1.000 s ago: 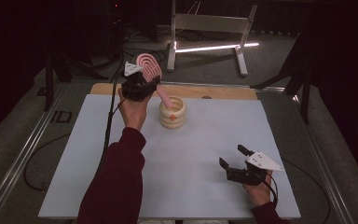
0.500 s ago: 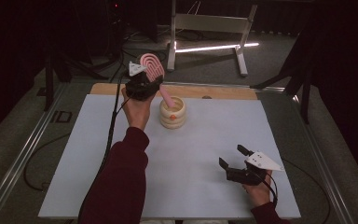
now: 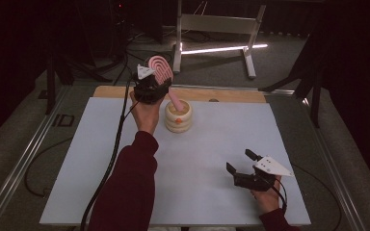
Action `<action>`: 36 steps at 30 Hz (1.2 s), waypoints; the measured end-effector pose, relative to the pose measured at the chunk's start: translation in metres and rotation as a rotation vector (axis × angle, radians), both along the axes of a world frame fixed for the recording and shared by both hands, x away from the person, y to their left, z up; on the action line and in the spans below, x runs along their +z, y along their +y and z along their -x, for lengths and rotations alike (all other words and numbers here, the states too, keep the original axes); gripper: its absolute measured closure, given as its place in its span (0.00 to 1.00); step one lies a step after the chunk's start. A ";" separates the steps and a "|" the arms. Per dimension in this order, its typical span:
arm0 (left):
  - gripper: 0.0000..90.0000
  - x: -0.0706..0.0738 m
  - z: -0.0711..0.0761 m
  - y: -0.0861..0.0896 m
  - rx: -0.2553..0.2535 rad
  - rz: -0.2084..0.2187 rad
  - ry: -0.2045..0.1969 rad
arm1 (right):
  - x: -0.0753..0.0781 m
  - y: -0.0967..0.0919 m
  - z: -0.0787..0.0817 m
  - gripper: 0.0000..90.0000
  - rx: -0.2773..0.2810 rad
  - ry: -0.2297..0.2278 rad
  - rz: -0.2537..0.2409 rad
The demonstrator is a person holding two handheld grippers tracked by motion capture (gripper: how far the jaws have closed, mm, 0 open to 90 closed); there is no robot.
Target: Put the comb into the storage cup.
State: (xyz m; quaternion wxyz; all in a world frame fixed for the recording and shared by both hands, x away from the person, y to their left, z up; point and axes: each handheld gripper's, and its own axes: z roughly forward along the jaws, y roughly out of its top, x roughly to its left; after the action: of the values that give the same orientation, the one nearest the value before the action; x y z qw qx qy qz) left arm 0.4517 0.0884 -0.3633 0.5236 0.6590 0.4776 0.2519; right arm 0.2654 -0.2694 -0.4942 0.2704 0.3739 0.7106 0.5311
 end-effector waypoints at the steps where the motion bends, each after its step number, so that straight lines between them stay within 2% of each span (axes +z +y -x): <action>1: 0.71 0.000 0.000 0.000 -0.001 -0.003 0.000 | 0.000 0.000 0.000 0.11 -0.002 0.000 0.002; 36: 0.71 -0.014 -0.008 -0.010 0.007 -0.007 0.012 | 0.000 0.001 0.000 0.11 0.002 -0.001 -0.002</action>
State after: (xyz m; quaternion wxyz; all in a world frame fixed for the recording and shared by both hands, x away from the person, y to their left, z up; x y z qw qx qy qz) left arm 0.4594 0.0788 -0.3771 0.5174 0.6609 0.4819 0.2515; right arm 0.2656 -0.2689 -0.4943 0.2697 0.3731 0.7105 0.5322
